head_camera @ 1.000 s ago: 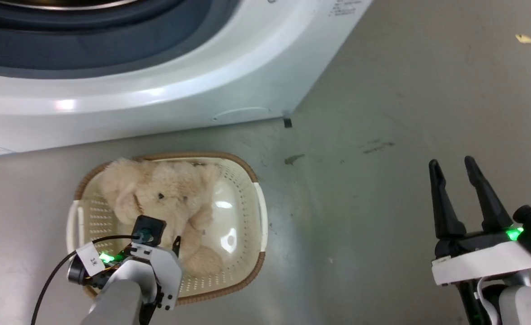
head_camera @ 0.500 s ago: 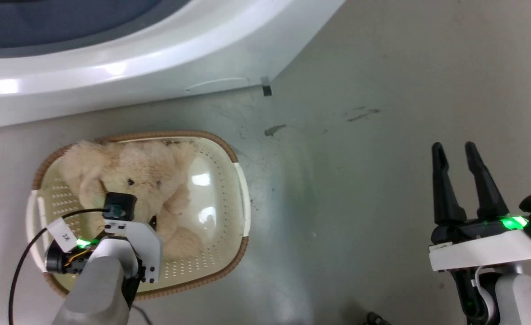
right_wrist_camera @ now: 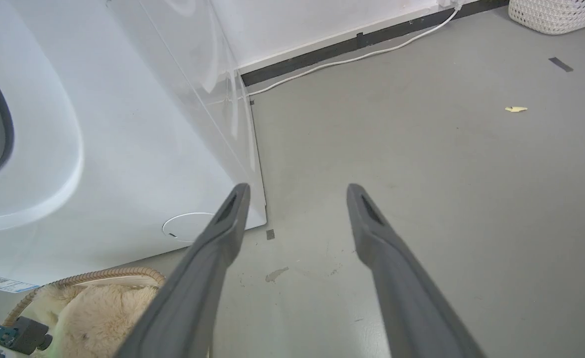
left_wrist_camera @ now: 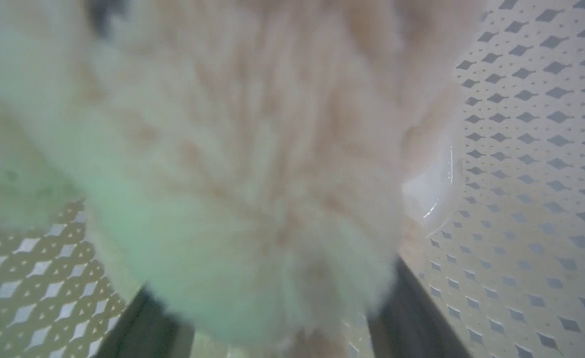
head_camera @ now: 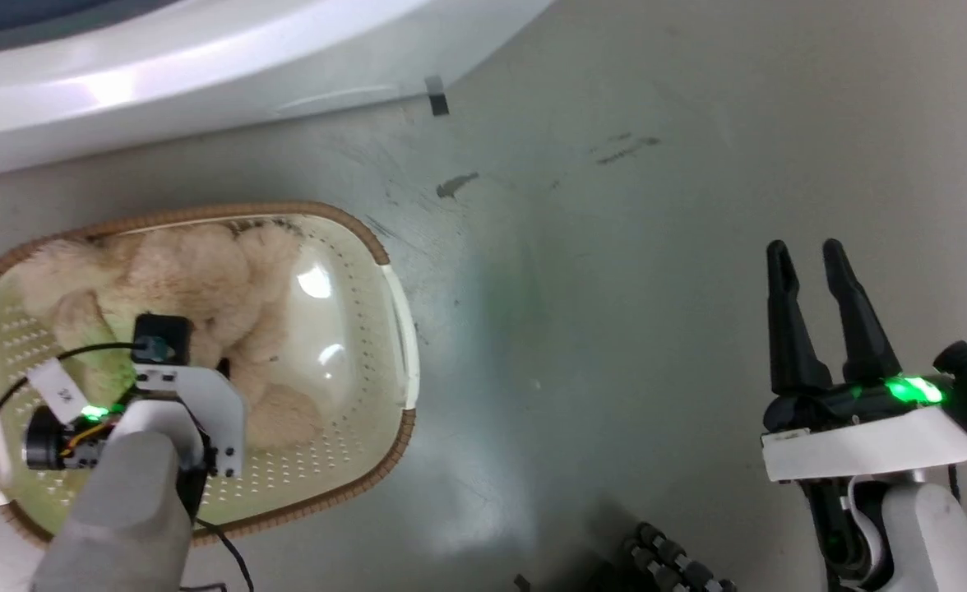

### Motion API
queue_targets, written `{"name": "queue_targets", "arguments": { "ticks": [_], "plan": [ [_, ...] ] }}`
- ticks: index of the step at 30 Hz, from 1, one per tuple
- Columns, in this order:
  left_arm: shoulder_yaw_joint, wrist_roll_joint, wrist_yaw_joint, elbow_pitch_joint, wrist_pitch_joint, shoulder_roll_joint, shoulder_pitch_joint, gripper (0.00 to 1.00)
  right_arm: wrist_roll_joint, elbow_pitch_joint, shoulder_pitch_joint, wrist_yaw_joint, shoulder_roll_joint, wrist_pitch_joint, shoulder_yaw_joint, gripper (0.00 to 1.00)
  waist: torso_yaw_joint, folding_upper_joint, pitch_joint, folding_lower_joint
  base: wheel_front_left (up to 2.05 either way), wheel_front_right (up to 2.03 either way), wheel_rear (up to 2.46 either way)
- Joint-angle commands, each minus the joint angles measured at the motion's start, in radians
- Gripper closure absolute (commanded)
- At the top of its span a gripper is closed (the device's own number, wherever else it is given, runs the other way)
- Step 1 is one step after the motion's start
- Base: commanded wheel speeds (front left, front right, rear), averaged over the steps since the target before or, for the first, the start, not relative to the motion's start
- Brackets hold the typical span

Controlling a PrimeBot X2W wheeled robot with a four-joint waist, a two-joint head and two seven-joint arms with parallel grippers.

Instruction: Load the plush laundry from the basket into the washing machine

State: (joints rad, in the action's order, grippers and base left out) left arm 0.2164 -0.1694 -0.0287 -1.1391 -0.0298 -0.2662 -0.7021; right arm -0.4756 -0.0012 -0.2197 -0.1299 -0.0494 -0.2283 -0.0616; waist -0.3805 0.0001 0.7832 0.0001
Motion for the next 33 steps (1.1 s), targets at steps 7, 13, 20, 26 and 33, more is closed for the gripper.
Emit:
{"name": "queue_targets", "arguments": {
  "ticks": [7, 13, 20, 26, 33],
  "plan": [
    [0.011, -0.035, -0.022, -0.096, -0.058, -0.034, -0.058, 0.0, -0.045, 0.0, -0.048, -0.001, -0.001, -0.023, -0.024, 0.0, -0.041, -0.0001, 0.071, -0.0001, 0.0, 0.0, 0.0],
    [0.042, -0.043, 0.023, -0.143, -0.126, -0.04, -0.069, 1.0, -0.062, 0.005, -0.059, -0.001, -0.001, -0.033, -0.01, 0.0, -0.045, -0.0001, 0.075, -0.0001, 0.0, 0.0, 0.0],
    [0.041, -0.067, 0.055, -0.135, -0.192, -0.009, -0.037, 1.0, -0.032, 0.014, -0.052, -0.001, -0.001, -0.033, -0.003, 0.0, -0.006, -0.0001, -0.017, -0.0001, 0.0, 0.0, 0.0],
    [0.048, -0.078, 0.081, -0.086, -0.228, 0.033, 0.032, 1.0, 0.011, 0.021, -0.019, -0.001, -0.001, -0.033, 0.025, 0.0, 0.046, -0.0001, -0.164, -0.0001, 0.0, 0.0, 0.0],
    [0.033, -0.105, 0.115, 0.082, -0.232, 0.105, 0.161, 1.0, 0.071, 0.04, 0.03, -0.001, -0.001, -0.033, 0.058, 0.0, 0.128, -0.0001, -0.358, -0.0001, 0.0, 0.0, 0.0]
  ]
}}
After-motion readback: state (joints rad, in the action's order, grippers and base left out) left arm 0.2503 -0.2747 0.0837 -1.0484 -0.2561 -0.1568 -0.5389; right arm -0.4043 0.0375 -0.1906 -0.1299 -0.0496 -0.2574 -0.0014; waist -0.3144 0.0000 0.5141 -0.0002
